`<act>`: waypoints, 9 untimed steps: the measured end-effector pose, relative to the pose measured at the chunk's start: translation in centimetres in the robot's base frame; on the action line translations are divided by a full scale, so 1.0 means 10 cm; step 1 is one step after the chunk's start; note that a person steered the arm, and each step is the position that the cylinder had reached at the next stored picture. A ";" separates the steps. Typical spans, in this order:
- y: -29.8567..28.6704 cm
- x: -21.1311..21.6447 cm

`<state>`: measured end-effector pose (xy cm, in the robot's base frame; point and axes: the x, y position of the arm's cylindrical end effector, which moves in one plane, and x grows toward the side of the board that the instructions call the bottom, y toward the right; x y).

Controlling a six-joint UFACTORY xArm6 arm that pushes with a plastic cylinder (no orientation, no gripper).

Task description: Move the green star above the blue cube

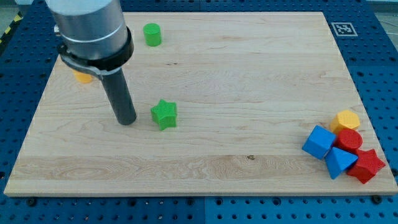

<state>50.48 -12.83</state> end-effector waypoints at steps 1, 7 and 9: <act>0.18 0.09; 0.79 -0.07; 0.83 -0.37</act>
<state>46.79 -4.49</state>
